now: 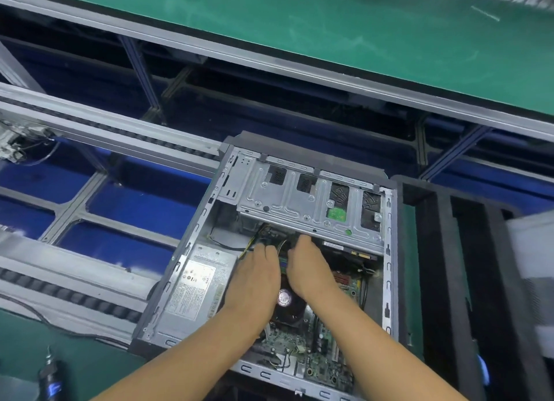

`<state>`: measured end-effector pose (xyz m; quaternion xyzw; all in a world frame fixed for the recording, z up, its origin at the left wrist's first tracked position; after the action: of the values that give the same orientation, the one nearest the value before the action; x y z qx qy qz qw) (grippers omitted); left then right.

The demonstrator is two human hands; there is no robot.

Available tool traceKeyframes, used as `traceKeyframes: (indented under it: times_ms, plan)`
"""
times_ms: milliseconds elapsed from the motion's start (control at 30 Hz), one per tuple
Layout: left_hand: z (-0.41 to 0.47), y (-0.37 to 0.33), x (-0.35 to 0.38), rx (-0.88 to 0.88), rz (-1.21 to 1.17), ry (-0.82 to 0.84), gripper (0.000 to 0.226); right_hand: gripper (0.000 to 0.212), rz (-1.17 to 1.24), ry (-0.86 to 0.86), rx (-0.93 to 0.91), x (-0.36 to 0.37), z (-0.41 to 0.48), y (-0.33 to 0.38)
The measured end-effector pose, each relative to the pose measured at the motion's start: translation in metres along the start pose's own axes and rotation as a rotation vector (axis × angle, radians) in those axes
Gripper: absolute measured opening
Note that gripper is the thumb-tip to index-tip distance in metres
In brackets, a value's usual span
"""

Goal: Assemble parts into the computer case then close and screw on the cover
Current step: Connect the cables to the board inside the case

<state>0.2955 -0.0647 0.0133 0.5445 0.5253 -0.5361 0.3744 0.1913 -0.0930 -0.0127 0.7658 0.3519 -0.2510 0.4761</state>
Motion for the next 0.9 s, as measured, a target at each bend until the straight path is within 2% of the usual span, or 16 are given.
traceKeyframes:
  times_ms: [67, 100, 267, 467, 567, 667, 733, 900]
  plan:
    - [0.001, -0.002, -0.001, 0.023, 0.031, -0.008, 0.039, 0.040, -0.086, 0.052, -0.107, 0.010, -0.001, -0.002]
    - [0.001, -0.002, -0.002, 0.033, 0.045, -0.009, 0.038, 0.049, -0.120, 0.040, -0.156, 0.012, -0.002, -0.004]
    - [0.002, -0.007, -0.001, 0.117, 0.079, 0.009, 0.040, 0.035, -0.176, -0.116, -0.189, 0.005, 0.004, -0.019]
    - [0.008, -0.014, 0.003, 0.139, 0.107, 0.049, 0.045, 0.032, -0.199, -0.222, -0.100, 0.001, 0.003, -0.037]
    - [0.010, -0.018, 0.009, 0.164, 0.098, 0.082, 0.044, 0.032, -0.122, -0.221, -0.031, 0.000, 0.000, -0.050]
    - [0.020, -0.021, 0.008, 0.180, 0.041, 0.063, 0.028, 0.037, -0.142, -0.212, 0.029, -0.002, -0.003, -0.061]
    - [0.033, -0.028, 0.005, 0.214, -0.014, 0.027, 0.030, 0.035, -0.194, -0.220, 0.080, -0.005, -0.005, -0.067]
    - [0.071, -0.044, 0.019, 0.314, 0.073, 0.220, 0.034, 0.027, -0.239, -0.200, 0.142, -0.004, -0.007, -0.073]
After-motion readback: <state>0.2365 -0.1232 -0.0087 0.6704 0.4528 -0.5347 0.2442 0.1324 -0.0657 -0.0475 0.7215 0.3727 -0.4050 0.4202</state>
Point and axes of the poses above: each hand's wrist, its own z-axis towards the middle knuckle, its own x-axis out of the palm, y = z × x, the point moved 7 cm from there along z, towards the middle knuckle, and after that the axes turned 5 degrees about z, right-handed, at the moved point
